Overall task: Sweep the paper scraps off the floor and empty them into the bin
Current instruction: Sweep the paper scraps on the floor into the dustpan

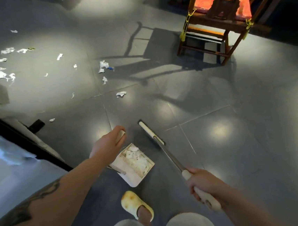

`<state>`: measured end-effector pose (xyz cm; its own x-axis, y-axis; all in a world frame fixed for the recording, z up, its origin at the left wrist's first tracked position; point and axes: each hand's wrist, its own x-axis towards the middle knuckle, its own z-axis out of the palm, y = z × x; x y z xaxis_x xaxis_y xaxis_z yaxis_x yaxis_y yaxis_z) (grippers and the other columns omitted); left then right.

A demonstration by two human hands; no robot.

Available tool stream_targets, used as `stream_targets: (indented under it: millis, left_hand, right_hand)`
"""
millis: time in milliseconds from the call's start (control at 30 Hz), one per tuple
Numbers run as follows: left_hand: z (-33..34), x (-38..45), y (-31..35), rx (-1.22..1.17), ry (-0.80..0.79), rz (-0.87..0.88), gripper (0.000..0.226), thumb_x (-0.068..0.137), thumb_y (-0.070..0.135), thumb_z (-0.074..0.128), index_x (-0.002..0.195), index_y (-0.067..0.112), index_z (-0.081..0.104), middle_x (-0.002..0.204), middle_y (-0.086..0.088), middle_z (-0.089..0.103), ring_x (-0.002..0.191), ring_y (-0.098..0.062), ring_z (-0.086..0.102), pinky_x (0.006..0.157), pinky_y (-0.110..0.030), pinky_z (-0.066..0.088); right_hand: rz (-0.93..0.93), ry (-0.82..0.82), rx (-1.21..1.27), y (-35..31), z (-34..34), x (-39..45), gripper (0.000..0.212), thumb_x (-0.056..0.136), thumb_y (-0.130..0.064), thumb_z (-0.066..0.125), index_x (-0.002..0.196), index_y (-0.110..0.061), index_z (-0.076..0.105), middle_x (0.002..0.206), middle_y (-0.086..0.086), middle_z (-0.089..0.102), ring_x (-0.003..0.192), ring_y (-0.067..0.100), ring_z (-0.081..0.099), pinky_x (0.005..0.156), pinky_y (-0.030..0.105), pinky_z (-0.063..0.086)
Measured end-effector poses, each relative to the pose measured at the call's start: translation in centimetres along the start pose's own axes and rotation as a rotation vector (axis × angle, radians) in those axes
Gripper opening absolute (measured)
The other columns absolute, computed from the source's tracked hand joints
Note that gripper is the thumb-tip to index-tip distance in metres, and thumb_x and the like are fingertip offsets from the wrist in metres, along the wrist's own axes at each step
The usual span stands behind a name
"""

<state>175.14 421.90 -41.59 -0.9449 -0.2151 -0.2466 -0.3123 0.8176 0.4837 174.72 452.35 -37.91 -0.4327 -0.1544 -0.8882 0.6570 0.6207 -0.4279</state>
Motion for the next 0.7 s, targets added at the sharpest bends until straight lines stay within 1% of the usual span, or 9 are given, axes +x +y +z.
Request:
stream_targets:
  millis: [67,167,200,233,333,400,467,600,700]
  left_hand:
    - [0.4,-1.3,0.6,-0.003,0.01,-0.019,0.018,0.103,0.04,0.041,0.119,0.034,0.044,0.083,-0.002,0.064,0.068,-0.019,0.062,0.064,-0.037,0.055]
    - [1.4,-3.5,1.8,-0.029,0.007,-0.057,0.016,0.103,0.037,0.043,0.119,0.035,0.042,0.082,0.002,0.062,0.066,-0.014,0.06,0.063,-0.033,0.054]
    - [1.6,-4.1,2.0,-0.053,0.015,-0.081,0.016,0.102,0.037,0.044,0.118,0.036,0.041,0.083,0.003,0.061,0.066,-0.014,0.059,0.063,-0.033,0.053]
    - [1.8,-4.4,2.1,-0.08,0.033,-0.11,0.016,0.102,0.037,0.045,0.117,0.037,0.04,0.084,0.002,0.06,0.067,-0.014,0.058,0.064,-0.034,0.053]
    - [1.9,-5.4,2.0,-0.13,0.081,-0.182,0.018,0.102,0.043,0.04,0.12,0.038,0.041,0.085,0.002,0.058,0.071,-0.018,0.058,0.066,-0.034,0.051]
    - [1.9,-6.3,1.9,-0.131,0.086,-0.193,0.02,0.103,0.044,0.038,0.121,0.037,0.04,0.086,0.003,0.058,0.072,-0.015,0.059,0.066,-0.033,0.051]
    - [1.9,-7.1,1.8,-0.17,0.11,-0.22,0.018,0.103,0.043,0.038,0.12,0.037,0.042,0.086,0.004,0.06,0.07,-0.012,0.058,0.063,-0.031,0.047]
    - [1.6,-7.8,1.2,-0.23,0.192,-0.274,0.014,0.103,0.04,0.041,0.116,0.037,0.044,0.083,0.004,0.062,0.069,-0.013,0.059,0.062,-0.033,0.048]
    - [0.9,-8.3,0.2,-0.285,0.241,-0.332,0.012,0.103,0.038,0.041,0.114,0.037,0.043,0.081,0.004,0.061,0.067,-0.011,0.058,0.057,-0.029,0.045]
  right_hand:
    - [0.028,-0.058,-0.008,0.1,-0.1,0.9,0.075,0.075,0.008,0.053,0.143,-0.022,0.04,0.072,0.011,0.05,0.031,0.009,0.05,0.034,0.016,0.036]
    - [0.077,-0.188,-0.004,0.4,-1.5,0.8,0.053,0.074,0.007,0.053,0.123,-0.014,0.052,0.049,0.004,0.05,0.032,0.009,0.045,0.032,0.015,0.034]
    - [0.091,-0.211,-0.016,0.7,-2.1,0.5,0.052,0.077,0.007,0.051,0.123,-0.016,0.053,0.048,0.004,0.05,0.033,0.009,0.045,0.032,0.015,0.033]
    - [0.097,-0.212,-0.041,1.1,-2.7,-0.1,0.056,0.075,0.006,0.052,0.124,-0.021,0.054,0.053,0.007,0.051,0.034,0.011,0.045,0.033,0.016,0.034]
    - [0.059,-0.173,-0.052,2.4,-4.1,-2.4,0.07,0.057,-0.001,0.056,0.119,-0.032,0.06,0.075,0.018,0.055,0.038,0.017,0.046,0.034,0.018,0.035]
    - [0.022,-0.159,-0.038,2.7,-4.5,-4.1,0.068,0.061,0.005,0.054,0.116,-0.035,0.061,0.074,0.021,0.057,0.039,0.021,0.048,0.034,0.02,0.036]
    - [-0.017,-0.152,-0.076,2.4,-4.7,-4.8,0.067,0.067,0.01,0.052,0.115,-0.036,0.06,0.066,0.021,0.06,0.039,0.024,0.05,0.035,0.021,0.038]
    - [-0.036,-0.126,-0.073,1.0,-4.2,-4.8,0.068,0.057,0.002,0.058,0.112,-0.036,0.062,0.063,0.023,0.056,0.04,0.024,0.048,0.037,0.022,0.039]
    - [-0.032,-0.139,0.02,-0.8,-3.8,-3.8,0.068,0.054,0.002,0.056,0.115,-0.027,0.062,0.073,0.023,0.046,0.035,0.02,0.042,0.034,0.018,0.033]
